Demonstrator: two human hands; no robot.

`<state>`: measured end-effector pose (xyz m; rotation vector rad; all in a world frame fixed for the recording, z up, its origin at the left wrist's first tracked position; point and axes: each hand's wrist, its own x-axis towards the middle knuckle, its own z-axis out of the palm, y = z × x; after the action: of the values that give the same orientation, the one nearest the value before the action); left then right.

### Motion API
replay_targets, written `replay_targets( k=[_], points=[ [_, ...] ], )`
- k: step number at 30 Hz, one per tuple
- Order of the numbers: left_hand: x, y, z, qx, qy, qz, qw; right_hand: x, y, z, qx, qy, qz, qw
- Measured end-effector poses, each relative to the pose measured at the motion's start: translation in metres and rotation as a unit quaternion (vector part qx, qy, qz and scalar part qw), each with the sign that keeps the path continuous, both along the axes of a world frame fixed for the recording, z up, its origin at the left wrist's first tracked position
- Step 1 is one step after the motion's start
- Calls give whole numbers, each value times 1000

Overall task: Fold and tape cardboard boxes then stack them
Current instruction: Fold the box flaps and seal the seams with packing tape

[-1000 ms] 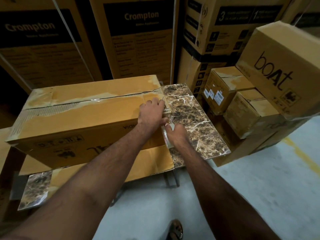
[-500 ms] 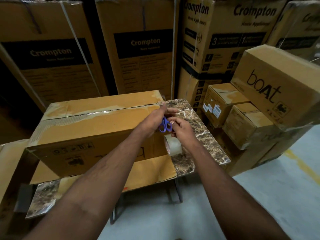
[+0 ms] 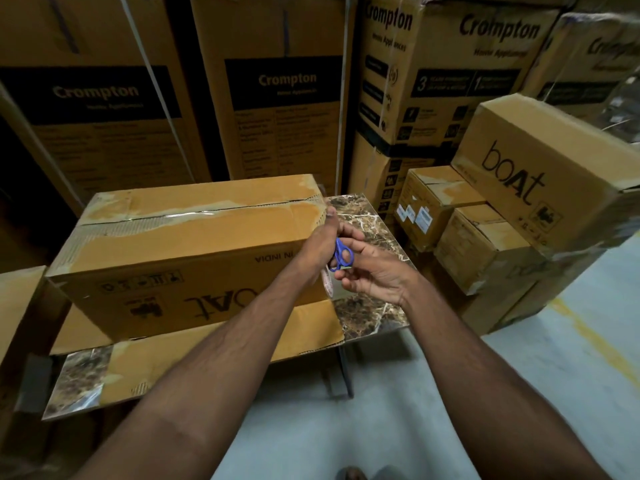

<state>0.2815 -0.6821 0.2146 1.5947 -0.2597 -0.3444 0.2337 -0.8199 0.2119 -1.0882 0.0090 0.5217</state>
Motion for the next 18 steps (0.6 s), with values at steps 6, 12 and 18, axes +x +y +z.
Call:
replay_targets(
  k=[6, 12, 18],
  points=[
    [0, -3, -20, 32, 26, 156, 987, 17, -25, 5, -184, -75, 69, 978],
    [-8, -4, -66, 136, 87, 274, 948, 57, -79, -8, -505, -187, 142, 831],
    [-14, -30, -72, -2, 142, 281, 949, 87, -96, -15, -616, -204, 266, 713]
  ],
)
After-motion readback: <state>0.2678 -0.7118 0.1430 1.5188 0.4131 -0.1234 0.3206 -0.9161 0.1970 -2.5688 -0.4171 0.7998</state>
